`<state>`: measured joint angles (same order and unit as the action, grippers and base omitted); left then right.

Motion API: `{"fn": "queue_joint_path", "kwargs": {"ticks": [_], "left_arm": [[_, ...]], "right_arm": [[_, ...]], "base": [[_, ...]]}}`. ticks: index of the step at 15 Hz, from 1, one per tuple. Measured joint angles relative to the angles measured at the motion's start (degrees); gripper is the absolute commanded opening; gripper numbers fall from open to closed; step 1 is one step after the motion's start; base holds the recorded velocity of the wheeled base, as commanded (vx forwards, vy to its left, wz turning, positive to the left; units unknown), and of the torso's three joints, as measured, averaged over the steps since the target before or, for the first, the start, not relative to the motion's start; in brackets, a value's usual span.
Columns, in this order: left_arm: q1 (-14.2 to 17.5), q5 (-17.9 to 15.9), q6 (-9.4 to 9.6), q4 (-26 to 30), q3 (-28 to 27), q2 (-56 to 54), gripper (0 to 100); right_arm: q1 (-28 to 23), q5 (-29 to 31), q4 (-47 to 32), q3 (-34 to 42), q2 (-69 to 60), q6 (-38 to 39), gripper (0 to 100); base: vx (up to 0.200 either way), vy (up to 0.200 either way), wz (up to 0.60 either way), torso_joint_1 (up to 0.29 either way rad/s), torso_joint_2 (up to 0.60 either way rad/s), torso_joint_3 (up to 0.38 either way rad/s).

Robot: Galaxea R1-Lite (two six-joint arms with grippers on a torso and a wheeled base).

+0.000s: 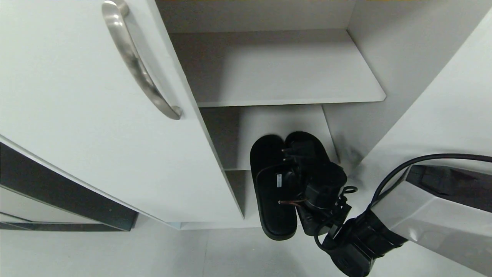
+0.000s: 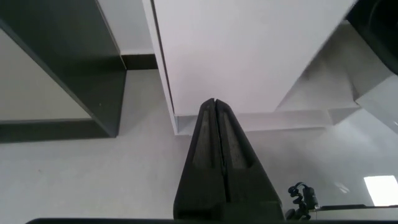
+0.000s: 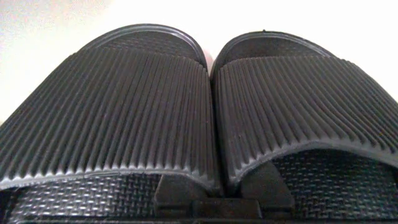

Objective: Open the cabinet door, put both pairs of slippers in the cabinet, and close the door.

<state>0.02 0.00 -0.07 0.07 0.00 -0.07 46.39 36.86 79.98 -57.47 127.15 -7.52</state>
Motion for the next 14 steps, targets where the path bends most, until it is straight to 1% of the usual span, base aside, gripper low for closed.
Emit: {"fn": "queue_joint_path", "kwargs": {"ticks": [3,5,9,14], "left_arm": [[0.0,0.0,0.0,0.02,0.0,0.0,0],[0.07,-0.02,0.0,0.02,0.0,0.0,0],[0.07,0.0,0.0,0.02,0.0,0.0,0],[0.05,0.13,-0.13,0.02,0.0,0.0,0]], "right_arm": [[-2.27,0.05,-2.96,-5.96,2.36,-0.11,0],[-3.36,-0.05,-6.5,-10.12,3.39,-0.11,0],[-5.21,-0.35,-15.36,-20.89,5.57,-0.05,0],[-6.6,-0.44,-25.99,-37.4,9.92,-0.02,0]], "base": [[0.0,0.0,0.0,0.0,0.0,0.0],[0.0,0.0,0.0,0.0,0.0,0.0],[0.0,0.0,0.0,0.0,0.0,0.0],[0.0,0.0,0.0,0.0,0.0,0.0]]}}
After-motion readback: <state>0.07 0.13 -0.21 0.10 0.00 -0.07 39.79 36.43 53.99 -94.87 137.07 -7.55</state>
